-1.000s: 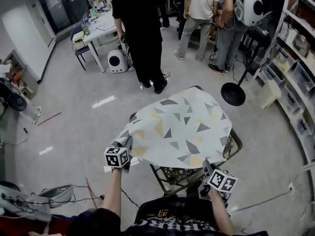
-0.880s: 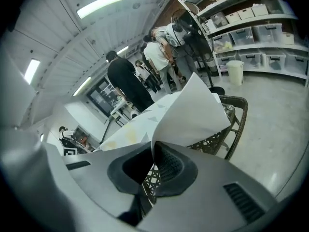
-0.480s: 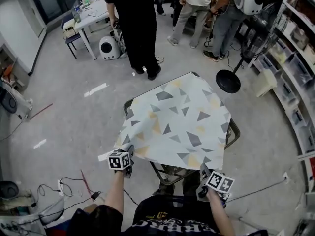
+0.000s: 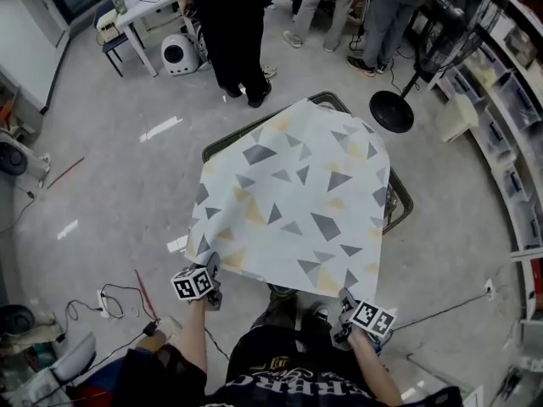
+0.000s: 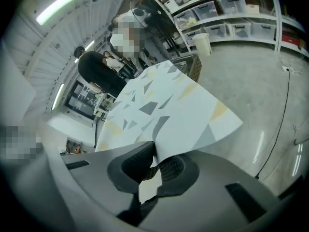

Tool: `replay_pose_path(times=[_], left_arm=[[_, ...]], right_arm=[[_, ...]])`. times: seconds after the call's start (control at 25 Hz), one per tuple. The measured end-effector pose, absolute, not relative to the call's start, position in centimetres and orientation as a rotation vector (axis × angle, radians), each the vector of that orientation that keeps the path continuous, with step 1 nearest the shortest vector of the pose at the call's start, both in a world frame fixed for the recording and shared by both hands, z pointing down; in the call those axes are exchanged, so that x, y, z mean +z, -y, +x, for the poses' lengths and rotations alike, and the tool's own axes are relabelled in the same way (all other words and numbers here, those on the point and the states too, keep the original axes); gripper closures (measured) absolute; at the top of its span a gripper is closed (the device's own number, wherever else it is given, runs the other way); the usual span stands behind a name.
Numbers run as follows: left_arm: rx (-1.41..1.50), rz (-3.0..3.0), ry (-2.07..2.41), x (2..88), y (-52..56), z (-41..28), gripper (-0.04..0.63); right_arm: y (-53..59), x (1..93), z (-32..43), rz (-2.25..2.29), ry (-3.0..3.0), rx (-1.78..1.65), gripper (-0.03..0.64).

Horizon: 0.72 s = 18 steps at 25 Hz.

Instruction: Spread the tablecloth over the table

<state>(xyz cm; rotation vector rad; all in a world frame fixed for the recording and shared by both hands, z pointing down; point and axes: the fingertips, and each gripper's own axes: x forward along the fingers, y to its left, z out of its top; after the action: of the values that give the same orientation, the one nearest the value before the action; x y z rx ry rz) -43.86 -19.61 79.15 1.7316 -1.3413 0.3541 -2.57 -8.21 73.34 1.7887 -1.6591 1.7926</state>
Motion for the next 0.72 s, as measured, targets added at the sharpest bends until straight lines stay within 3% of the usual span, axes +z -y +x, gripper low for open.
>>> replay_pose_path(times=[0.08, 0.12, 0.16, 0.2, 0.36, 0.52, 0.72], left_arm=[[0.402, 1.708, 1.362, 79.6, 19.7, -43.4, 0.551], [0.439, 1.704, 1.35, 79.8, 19.6, -42.8, 0.487], [0.484, 1.705, 1.33, 80.0, 19.4, -42.0, 0.348], [0.531, 1.706, 1.314, 80.0, 19.1, -41.3, 0.266], [0.664, 1.681, 1.323, 80.1, 17.0, -40.1, 0.235], [0.63, 1.612, 1.344, 80.3, 13.2, -39.2, 0.233], [0.567, 1.687, 1.361, 77.6, 10.0, -37.5, 0.235]], right_arm=[[8.4, 73.9, -2.6, 1.782, 1.695, 1.739, 0.58], [8.5, 74.3, -2.5, 1.774, 1.704, 1.721, 0.578], [8.6, 74.7, -2.3, 1.766, 1.706, 1.712, 0.577], [8.6, 75.2, -2.2, 1.759, 1.704, 1.714, 0.574], [7.7, 77.8, -1.6, 1.734, 1.68, 1.794, 0.541], [6.0, 79.3, -0.8, 1.68, 1.65, 1.745, 0.422], [3.1, 77.5, 0.7, 1.643, 1.701, 1.663, 0.405]])
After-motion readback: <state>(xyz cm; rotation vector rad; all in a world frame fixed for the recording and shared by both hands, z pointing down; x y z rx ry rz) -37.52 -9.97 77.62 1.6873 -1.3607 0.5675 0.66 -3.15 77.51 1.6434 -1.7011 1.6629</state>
